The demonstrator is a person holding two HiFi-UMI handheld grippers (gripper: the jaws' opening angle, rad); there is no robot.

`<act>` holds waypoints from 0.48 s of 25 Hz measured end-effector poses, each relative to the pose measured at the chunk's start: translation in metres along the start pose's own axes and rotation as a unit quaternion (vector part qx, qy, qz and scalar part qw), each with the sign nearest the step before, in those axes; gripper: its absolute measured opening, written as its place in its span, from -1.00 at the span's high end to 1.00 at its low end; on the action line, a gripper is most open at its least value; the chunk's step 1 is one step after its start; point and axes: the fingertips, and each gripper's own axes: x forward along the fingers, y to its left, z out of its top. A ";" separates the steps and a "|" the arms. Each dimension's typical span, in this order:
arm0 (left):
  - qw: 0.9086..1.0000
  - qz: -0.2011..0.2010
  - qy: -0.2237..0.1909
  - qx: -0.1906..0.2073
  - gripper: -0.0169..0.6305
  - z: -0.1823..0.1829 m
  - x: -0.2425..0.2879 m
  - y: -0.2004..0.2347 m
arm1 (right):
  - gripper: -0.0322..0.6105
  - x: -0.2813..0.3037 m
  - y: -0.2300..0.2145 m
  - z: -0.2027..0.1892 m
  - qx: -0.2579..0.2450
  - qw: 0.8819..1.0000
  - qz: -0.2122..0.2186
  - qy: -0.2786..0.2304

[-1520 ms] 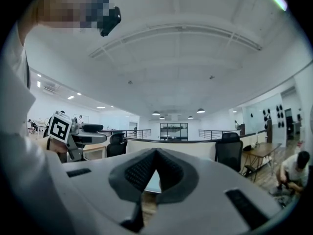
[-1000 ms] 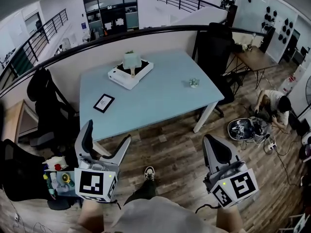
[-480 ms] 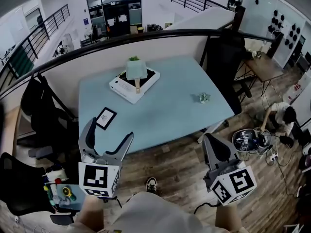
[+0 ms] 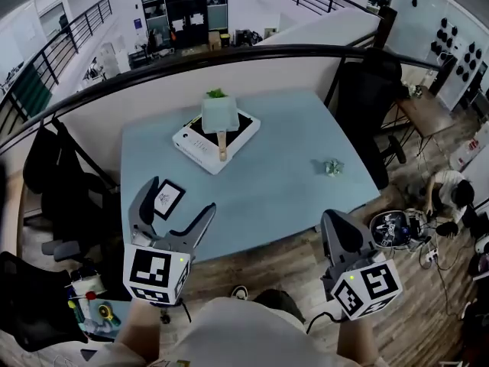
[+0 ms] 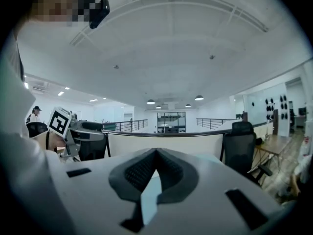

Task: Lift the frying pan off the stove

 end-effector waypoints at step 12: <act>0.999 0.011 0.045 0.024 -0.45 -0.014 0.073 0.006 | 0.89 0.069 -0.059 0.000 0.002 1.000 0.012 0.005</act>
